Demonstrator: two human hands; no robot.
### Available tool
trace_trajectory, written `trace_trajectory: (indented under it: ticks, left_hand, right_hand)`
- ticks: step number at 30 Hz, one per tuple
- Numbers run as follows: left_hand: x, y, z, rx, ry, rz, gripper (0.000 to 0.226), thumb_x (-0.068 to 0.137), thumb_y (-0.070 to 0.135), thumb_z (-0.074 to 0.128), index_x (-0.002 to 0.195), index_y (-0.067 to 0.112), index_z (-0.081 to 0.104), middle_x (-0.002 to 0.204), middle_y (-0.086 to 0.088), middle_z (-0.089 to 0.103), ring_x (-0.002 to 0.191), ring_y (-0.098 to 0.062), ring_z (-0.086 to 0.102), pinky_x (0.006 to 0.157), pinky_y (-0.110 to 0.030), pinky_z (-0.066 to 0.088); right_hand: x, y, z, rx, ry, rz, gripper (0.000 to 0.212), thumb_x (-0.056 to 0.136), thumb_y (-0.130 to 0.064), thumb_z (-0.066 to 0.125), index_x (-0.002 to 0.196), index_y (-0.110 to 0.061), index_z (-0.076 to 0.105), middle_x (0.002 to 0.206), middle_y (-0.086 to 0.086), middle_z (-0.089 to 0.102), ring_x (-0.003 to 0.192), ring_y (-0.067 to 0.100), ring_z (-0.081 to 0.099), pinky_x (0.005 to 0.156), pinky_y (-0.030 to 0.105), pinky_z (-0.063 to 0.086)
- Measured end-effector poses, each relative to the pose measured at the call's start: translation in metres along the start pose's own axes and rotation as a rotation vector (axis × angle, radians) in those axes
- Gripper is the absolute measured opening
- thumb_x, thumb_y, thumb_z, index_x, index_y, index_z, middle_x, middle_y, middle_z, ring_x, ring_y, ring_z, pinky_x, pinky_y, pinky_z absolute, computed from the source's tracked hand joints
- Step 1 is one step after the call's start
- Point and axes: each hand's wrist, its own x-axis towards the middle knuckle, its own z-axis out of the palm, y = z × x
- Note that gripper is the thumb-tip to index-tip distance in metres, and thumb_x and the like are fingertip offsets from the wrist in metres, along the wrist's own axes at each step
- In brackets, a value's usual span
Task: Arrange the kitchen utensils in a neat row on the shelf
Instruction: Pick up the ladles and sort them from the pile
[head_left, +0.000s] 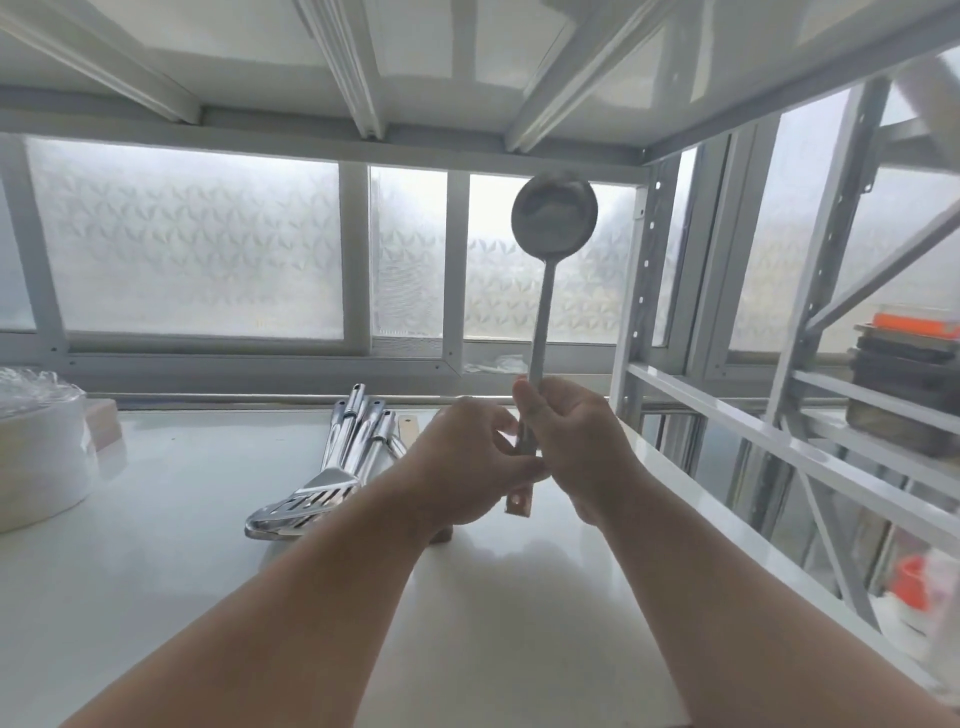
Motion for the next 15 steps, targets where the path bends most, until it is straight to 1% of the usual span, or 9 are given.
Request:
trace_trajectory:
  ticks: [2, 3, 4, 6, 8, 10, 12, 14, 15]
  left_hand:
    - [0.001, -0.001, -0.001, -0.055, 0.049, 0.033, 0.016, 0.086, 0.038, 0.083, 0.088, 0.023, 0.079, 0.062, 0.003, 0.072, 0.044, -0.002, 0.047, 0.049, -0.019, 0.036]
    - [0.000, -0.001, -0.002, -0.065, 0.060, 0.047, 0.013, 0.086, 0.036, 0.083, 0.085, 0.023, 0.080, 0.059, 0.004, 0.070, 0.044, -0.002, 0.047, 0.049, -0.019, 0.036]
    - [-0.001, 0.000, -0.002, -0.068, 0.053, 0.060, 0.010, 0.086, 0.035, 0.084, 0.084, 0.025, 0.080, 0.059, 0.004, 0.069, 0.046, -0.002, 0.047, 0.050, -0.019, 0.036]
    - [-0.002, 0.000, -0.002, -0.041, 0.014, 0.066, 0.008, 0.087, 0.036, 0.082, 0.088, 0.028, 0.080, 0.063, 0.007, 0.072, 0.048, -0.001, 0.049, 0.051, -0.017, 0.037]
    - [-0.003, 0.000, -0.002, 0.076, -0.009, 0.054, 0.019, 0.090, 0.048, 0.078, 0.094, 0.030, 0.079, 0.073, 0.011, 0.078, 0.054, 0.005, 0.057, 0.054, -0.013, 0.039]
    - [-0.003, -0.002, -0.003, 0.250, 0.010, 0.032, 0.032, 0.088, 0.059, 0.074, 0.102, 0.030, 0.079, 0.089, 0.011, 0.079, 0.076, 0.005, 0.067, 0.068, -0.018, 0.051]
    - [-0.002, -0.004, -0.004, 0.373, 0.011, -0.003, 0.034, 0.090, 0.054, 0.071, 0.111, 0.028, 0.078, 0.103, 0.011, 0.078, 0.098, -0.006, 0.071, 0.088, -0.029, 0.057]
    - [-0.002, -0.006, -0.005, 0.439, -0.027, -0.033, 0.033, 0.090, 0.048, 0.070, 0.114, 0.027, 0.078, 0.107, 0.013, 0.076, 0.104, -0.010, 0.070, 0.093, -0.029, 0.056]
    - [-0.003, -0.006, -0.005, 0.455, -0.048, -0.050, 0.033, 0.089, 0.048, 0.070, 0.115, 0.028, 0.078, 0.108, 0.014, 0.076, 0.104, -0.010, 0.070, 0.093, -0.028, 0.056]
  right_hand:
    - [-0.002, -0.001, 0.000, -0.004, -0.077, 0.038, 0.028, 0.096, -0.043, 0.068, 0.088, -0.017, 0.076, 0.079, 0.016, 0.070, 0.066, 0.020, 0.065, 0.069, 0.043, 0.056]
    - [-0.004, -0.003, 0.000, -0.020, -0.112, 0.055, 0.028, 0.095, -0.043, 0.069, 0.090, -0.017, 0.078, 0.085, 0.018, 0.073, 0.069, 0.022, 0.067, 0.073, 0.046, 0.058]
    - [-0.005, -0.003, -0.001, -0.017, -0.133, 0.070, 0.026, 0.095, -0.040, 0.070, 0.091, -0.016, 0.079, 0.085, 0.018, 0.074, 0.070, 0.023, 0.068, 0.076, 0.047, 0.059]
    - [-0.005, -0.005, -0.003, 0.028, -0.126, 0.107, 0.022, 0.096, -0.032, 0.071, 0.087, -0.014, 0.080, 0.073, 0.011, 0.072, 0.065, 0.022, 0.067, 0.074, 0.045, 0.060]
    - [-0.005, -0.006, -0.004, -0.041, -0.055, 0.145, 0.024, 0.097, -0.028, 0.067, 0.081, -0.014, 0.078, 0.063, 0.004, 0.065, 0.058, 0.020, 0.062, 0.065, 0.038, 0.057]
    - [-0.001, -0.001, -0.005, -0.256, 0.056, 0.181, 0.029, 0.097, -0.028, 0.060, 0.076, -0.013, 0.071, 0.060, 0.002, 0.059, 0.054, 0.019, 0.056, 0.052, 0.029, 0.048]
    - [0.004, 0.007, -0.008, -0.436, 0.118, 0.186, 0.030, 0.097, -0.026, 0.054, 0.072, -0.010, 0.063, 0.061, 0.003, 0.057, 0.048, 0.022, 0.053, 0.039, 0.022, 0.038]
    - [0.009, 0.014, -0.010, -0.582, 0.115, 0.189, 0.027, 0.097, -0.026, 0.051, 0.081, -0.009, 0.064, 0.072, 0.006, 0.063, 0.050, 0.023, 0.057, 0.036, 0.020, 0.038]
    - [0.011, 0.017, -0.011, -0.636, 0.114, 0.196, 0.025, 0.097, -0.027, 0.051, 0.088, -0.008, 0.065, 0.080, 0.008, 0.065, 0.058, 0.024, 0.061, 0.041, 0.022, 0.044]
